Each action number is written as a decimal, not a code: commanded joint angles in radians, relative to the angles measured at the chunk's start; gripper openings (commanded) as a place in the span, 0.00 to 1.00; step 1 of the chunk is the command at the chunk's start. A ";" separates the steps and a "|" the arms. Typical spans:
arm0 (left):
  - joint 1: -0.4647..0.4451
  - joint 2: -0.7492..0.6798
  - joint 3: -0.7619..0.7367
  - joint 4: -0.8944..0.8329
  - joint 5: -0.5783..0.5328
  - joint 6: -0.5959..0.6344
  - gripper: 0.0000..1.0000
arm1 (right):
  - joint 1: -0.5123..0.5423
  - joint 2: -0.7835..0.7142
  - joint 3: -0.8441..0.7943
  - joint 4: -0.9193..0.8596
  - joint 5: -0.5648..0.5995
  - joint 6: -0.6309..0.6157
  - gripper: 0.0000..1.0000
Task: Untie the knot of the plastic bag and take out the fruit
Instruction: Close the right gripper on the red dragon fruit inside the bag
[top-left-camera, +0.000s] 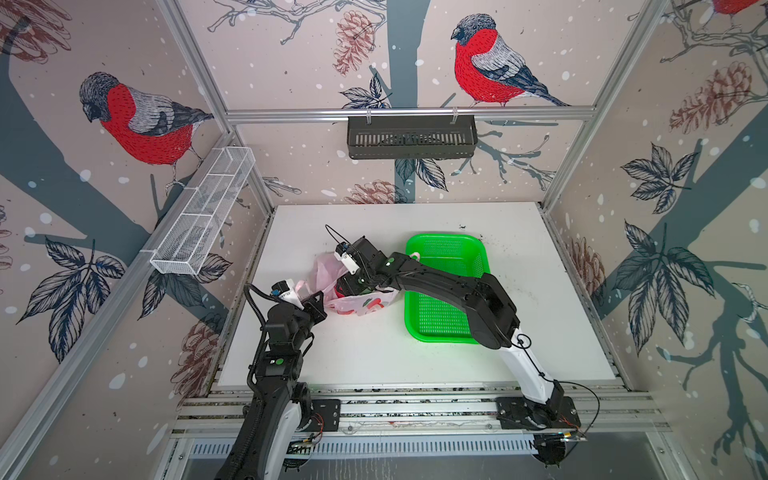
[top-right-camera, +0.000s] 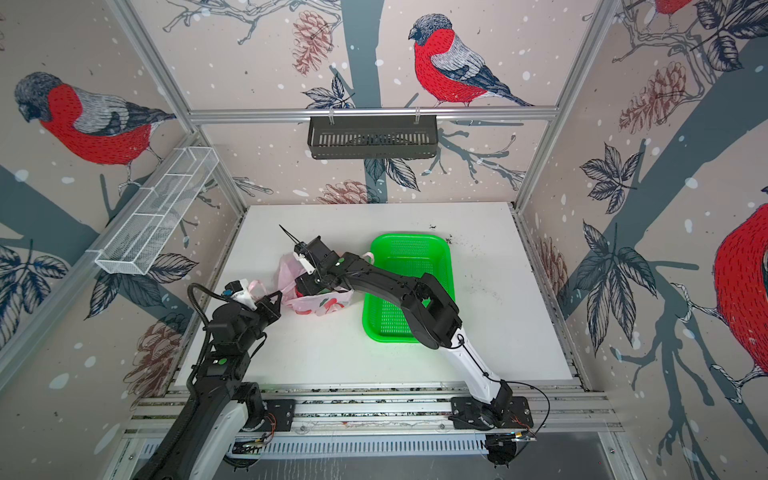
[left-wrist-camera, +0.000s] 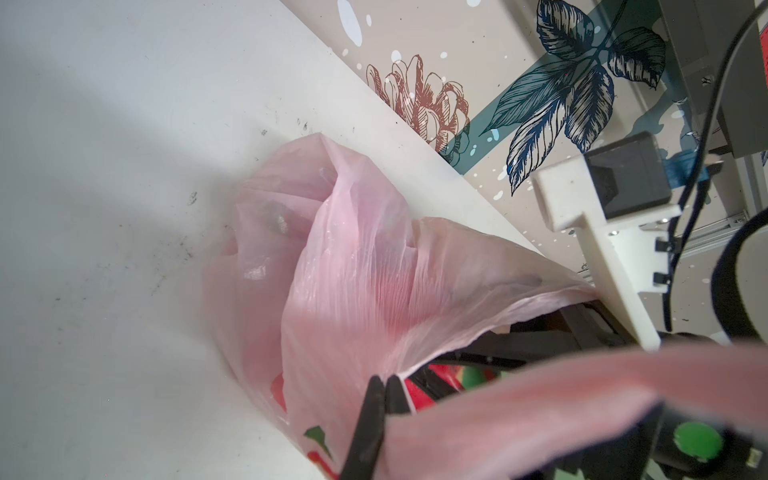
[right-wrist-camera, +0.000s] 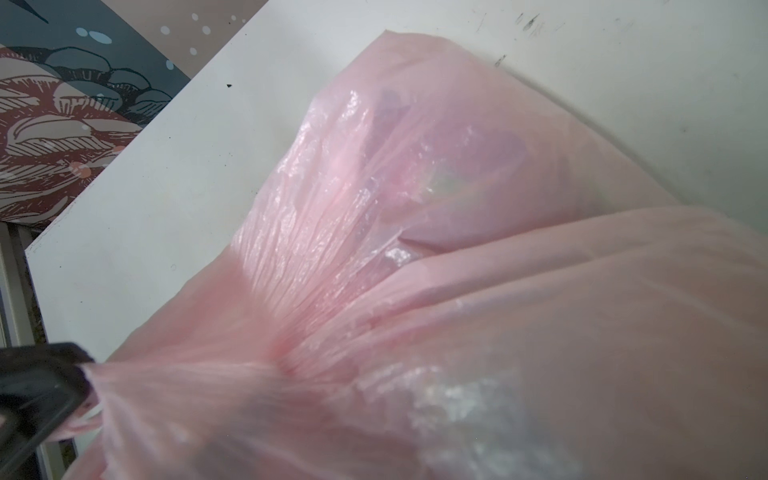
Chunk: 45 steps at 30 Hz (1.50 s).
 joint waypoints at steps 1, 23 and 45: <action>0.001 -0.008 0.000 0.008 0.002 -0.011 0.00 | 0.005 -0.021 0.000 0.059 -0.008 -0.007 0.20; 0.000 0.118 0.135 0.075 -0.015 0.004 0.00 | 0.058 -0.146 -0.250 0.251 0.049 -0.169 0.18; 0.001 0.335 0.215 0.164 -0.010 0.038 0.00 | 0.073 -0.223 -0.336 0.307 0.138 -0.218 0.15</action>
